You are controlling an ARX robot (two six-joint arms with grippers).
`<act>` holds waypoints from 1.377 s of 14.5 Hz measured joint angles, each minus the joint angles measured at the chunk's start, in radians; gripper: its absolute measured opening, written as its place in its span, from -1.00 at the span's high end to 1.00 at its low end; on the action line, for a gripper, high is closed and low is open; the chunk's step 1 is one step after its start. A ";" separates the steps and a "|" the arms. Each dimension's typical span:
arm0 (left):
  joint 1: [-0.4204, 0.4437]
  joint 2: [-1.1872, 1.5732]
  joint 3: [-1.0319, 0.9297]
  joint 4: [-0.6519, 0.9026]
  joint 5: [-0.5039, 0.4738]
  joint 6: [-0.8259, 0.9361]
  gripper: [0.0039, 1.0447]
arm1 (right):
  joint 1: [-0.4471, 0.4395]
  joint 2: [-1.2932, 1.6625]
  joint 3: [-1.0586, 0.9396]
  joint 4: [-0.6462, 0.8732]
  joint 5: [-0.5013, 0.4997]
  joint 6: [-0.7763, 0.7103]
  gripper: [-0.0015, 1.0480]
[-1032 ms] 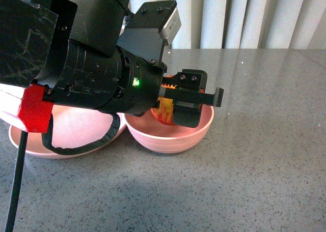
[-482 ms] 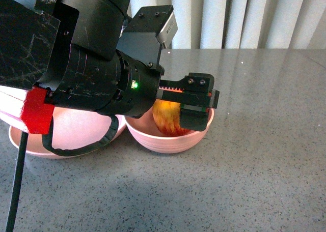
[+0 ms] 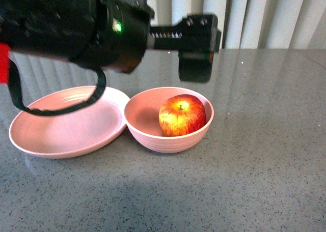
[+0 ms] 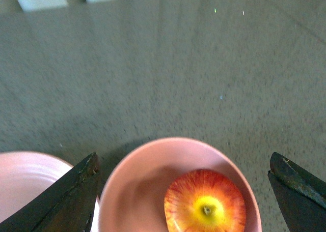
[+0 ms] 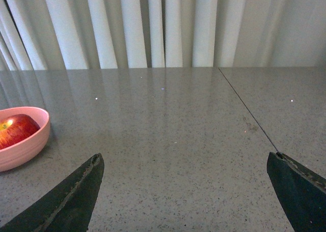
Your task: Move apple from plate to bowl
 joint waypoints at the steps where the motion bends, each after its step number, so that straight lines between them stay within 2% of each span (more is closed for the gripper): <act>1: 0.005 -0.048 -0.002 0.015 -0.025 0.017 -0.88 | 0.000 0.000 0.000 0.000 0.000 0.000 -0.87; 5: 0.077 -0.348 -0.100 0.048 -0.080 0.071 -0.88 | 0.000 0.000 0.000 0.000 0.000 0.000 -0.87; 6: 0.097 -0.422 -0.172 0.154 -0.197 0.079 -0.72 | 0.000 0.000 0.000 0.000 0.000 0.000 -0.87; 7: 0.134 -0.509 -0.267 0.232 -0.291 0.079 -0.48 | 0.000 0.000 0.000 0.000 0.000 0.000 -0.87; 9: 0.208 -0.611 -0.431 0.285 -0.278 0.079 -0.06 | 0.000 0.000 0.000 0.000 0.000 0.000 -0.87; 13: 0.311 -0.767 -0.668 0.337 -0.157 0.079 0.88 | 0.000 0.000 0.000 0.000 0.000 0.000 -0.87; 14: 0.331 -0.800 -0.702 0.341 -0.138 0.079 0.98 | 0.000 0.000 0.000 0.000 0.000 0.000 -0.87; 20: 0.423 -0.985 -0.858 0.295 -0.047 0.080 0.98 | 0.000 0.000 0.000 0.000 0.000 0.000 -0.87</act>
